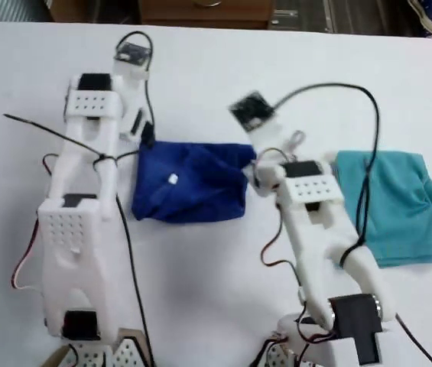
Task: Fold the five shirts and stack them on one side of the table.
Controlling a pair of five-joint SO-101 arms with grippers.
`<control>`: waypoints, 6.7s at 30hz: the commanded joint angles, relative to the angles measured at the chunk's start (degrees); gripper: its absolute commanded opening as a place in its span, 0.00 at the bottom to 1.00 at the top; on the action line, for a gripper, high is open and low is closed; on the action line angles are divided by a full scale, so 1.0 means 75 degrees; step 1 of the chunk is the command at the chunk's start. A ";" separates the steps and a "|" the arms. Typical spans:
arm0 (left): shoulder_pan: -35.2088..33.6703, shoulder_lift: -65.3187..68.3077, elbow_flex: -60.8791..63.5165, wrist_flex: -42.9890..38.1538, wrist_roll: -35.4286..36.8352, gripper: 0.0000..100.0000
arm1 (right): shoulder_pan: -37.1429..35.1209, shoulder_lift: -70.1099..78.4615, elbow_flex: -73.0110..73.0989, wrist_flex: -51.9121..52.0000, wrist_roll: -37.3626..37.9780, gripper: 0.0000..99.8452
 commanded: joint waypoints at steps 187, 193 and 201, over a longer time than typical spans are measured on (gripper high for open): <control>-0.1020 0.0949 -0.0076 -0.1102 0.2333 0.26 | -0.1670 0.6382 -0.9553 0.7226 0.2321 0.16; -0.1020 0.0949 -0.0076 -0.1102 0.2333 0.26 | -0.1565 0.5574 -0.9272 0.7390 0.2333 0.16; -0.1020 0.0949 -0.0076 -0.1102 0.2333 0.26 | -0.1553 0.5281 -0.8486 0.6734 0.2262 0.01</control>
